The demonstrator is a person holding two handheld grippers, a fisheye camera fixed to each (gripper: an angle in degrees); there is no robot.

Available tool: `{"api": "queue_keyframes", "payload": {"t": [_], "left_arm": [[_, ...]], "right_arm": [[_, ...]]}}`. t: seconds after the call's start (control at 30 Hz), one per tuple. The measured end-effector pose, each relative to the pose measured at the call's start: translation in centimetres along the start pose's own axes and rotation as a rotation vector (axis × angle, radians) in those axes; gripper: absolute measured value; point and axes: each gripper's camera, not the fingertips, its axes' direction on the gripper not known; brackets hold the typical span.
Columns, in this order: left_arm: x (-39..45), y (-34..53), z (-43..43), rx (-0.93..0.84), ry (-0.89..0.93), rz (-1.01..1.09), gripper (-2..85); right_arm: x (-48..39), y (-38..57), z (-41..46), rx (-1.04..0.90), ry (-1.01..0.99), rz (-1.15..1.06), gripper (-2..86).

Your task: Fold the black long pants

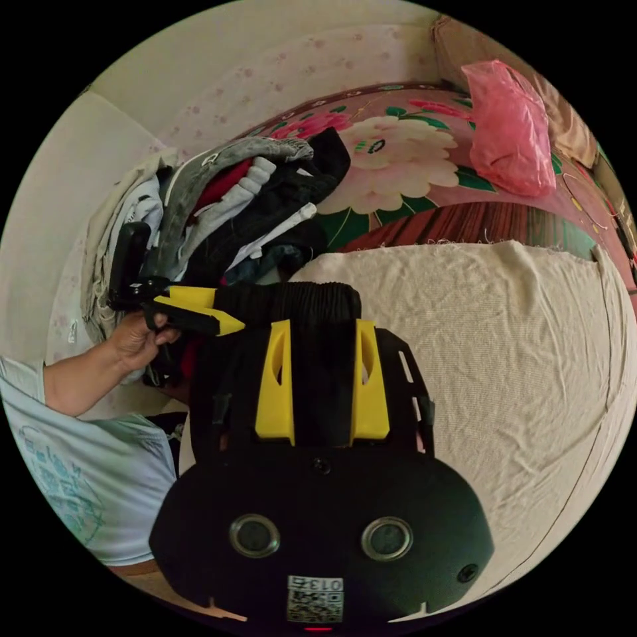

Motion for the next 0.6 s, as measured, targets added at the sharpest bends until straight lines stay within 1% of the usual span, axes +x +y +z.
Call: {"api": "queue_keyframes", "payload": {"t": [0.07, 0.17, 0.27, 0.33, 0.37, 0.43, 0.5, 0.53, 0.6], "left_arm": [[0.1, 0.6, -0.4, 0.031, 0.015, 0.001, 7.8], [0.5, 0.8, -0.3, 0.022, 0.029, 0.015, 6.6], [1.7, 1.0, -0.4, 0.008, 0.022, 0.031, 6.2], [3.2, 1.8, -1.4, 0.040, 0.014, 0.075, 6.0], [4.4, 2.6, -2.4, 0.075, 0.031, 0.121, 6.0], [6.5, 4.2, -4.2, 0.115, 0.055, 0.197, 6.0], [8.8, 5.9, -6.1, 0.150, 0.130, 0.291, 5.9], [10.7, 7.2, -7.1, 0.159, 0.180, 0.361, 5.9], [14.1, 9.2, -8.2, 0.158, 0.235, 0.484, 5.9]], "right_arm": [[0.2, -0.2, 0.0, -0.022, -0.010, 0.013, 12.5], [-0.1, -0.2, -0.3, -0.048, 0.007, 0.022, 9.9], [-2.3, 0.1, -1.4, -0.071, 0.109, -0.062, 8.2], [-4.2, 0.9, -2.9, -0.040, 0.164, -0.124, 8.0], [-5.3, 2.0, -4.6, 0.009, 0.186, -0.153, 8.1], [-6.5, 4.5, -8.0, 0.117, 0.168, -0.186, 8.2], [-8.5, 9.6, -13.4, 0.280, 0.145, -0.261, 8.3], [-9.0, 11.1, -14.8, 0.319, 0.142, -0.279, 8.4], [-11.7, 17.8, -19.7, 0.441, 0.158, -0.340, 8.4]]}}
